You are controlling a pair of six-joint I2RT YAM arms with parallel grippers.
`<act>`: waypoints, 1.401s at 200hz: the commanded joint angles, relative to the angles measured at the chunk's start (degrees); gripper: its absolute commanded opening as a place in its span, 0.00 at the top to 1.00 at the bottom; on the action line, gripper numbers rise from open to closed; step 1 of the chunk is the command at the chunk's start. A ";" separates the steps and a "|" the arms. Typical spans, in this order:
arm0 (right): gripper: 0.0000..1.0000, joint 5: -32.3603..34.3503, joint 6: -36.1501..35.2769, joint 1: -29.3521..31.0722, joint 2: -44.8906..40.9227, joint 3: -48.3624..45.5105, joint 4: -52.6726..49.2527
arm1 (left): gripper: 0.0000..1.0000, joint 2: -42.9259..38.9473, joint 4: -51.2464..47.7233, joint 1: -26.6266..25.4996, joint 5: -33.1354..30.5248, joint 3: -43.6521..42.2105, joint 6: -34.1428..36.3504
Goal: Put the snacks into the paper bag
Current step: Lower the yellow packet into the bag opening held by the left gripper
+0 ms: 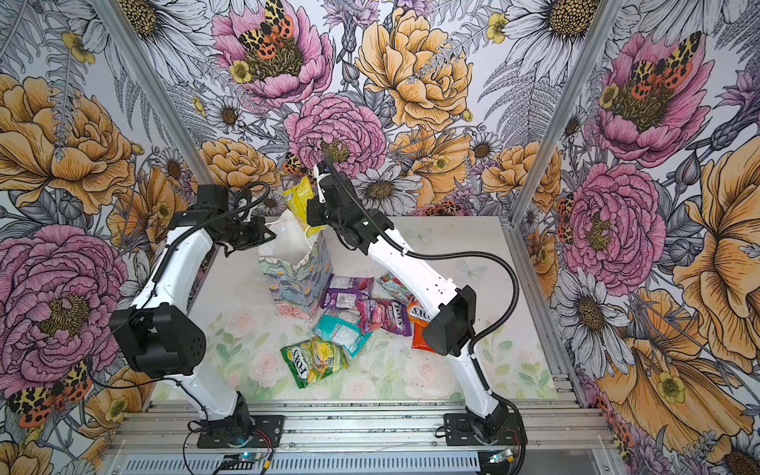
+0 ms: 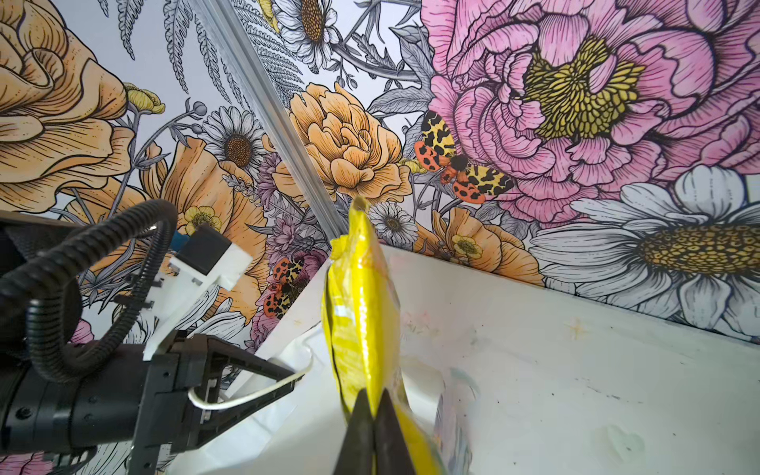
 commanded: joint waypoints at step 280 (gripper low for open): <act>1.00 6.34 8.49 4.88 1.29 1.54 1.35 | 1.00 -3.95 6.93 1.16 2.71 -4.60 -7.12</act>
